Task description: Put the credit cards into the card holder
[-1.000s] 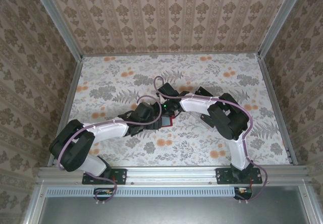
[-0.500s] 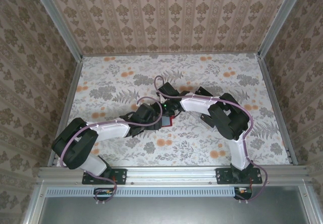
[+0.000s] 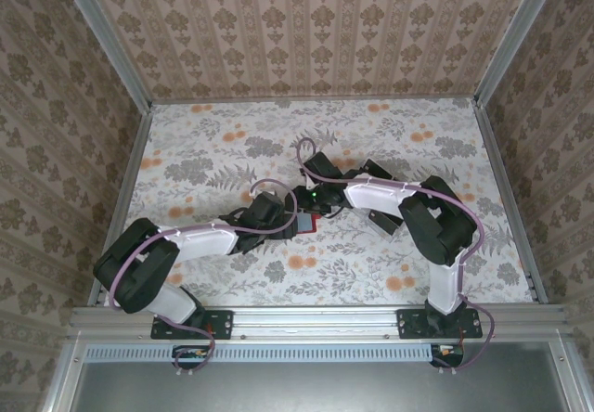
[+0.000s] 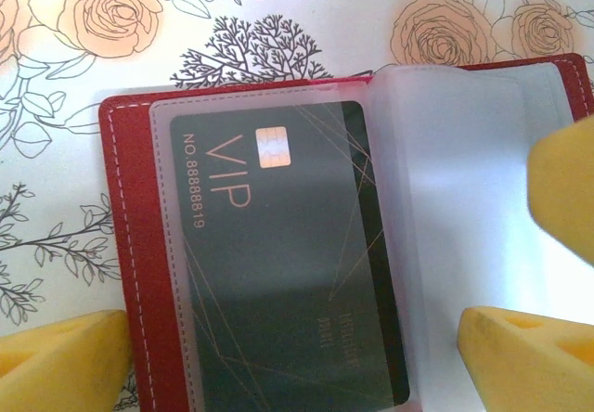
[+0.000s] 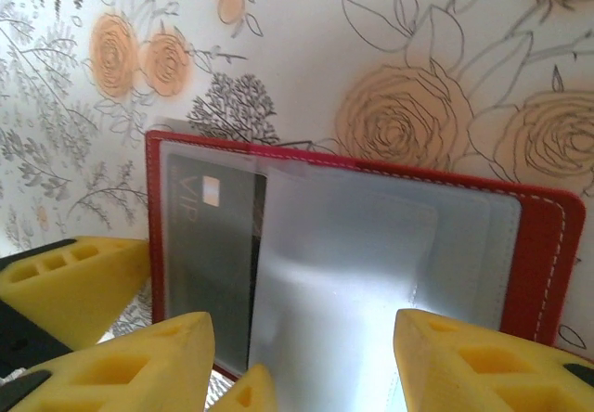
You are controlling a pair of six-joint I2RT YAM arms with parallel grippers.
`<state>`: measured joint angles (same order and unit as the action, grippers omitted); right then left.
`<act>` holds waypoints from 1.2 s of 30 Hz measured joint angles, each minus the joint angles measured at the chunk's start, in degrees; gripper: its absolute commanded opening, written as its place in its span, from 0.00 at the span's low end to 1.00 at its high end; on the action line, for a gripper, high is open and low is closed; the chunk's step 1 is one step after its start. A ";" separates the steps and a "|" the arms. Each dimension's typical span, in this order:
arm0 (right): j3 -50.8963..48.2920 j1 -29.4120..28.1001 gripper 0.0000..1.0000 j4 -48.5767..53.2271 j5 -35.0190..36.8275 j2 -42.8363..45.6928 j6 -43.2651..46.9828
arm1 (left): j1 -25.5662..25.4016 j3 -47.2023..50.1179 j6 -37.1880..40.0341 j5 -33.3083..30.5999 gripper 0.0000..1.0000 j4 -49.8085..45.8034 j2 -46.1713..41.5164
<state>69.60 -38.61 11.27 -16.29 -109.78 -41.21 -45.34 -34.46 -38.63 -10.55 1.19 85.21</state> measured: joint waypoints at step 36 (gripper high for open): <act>-3.13 0.09 0.56 -3.39 1.44 0.87 -1.05 | 0.04 0.94 -0.39 -0.44 1.00 1.51 -0.11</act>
<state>66.48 -38.52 7.88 -14.85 -108.90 -42.26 -45.30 -33.52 -39.03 -10.98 2.70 85.10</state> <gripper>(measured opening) 0.557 0.997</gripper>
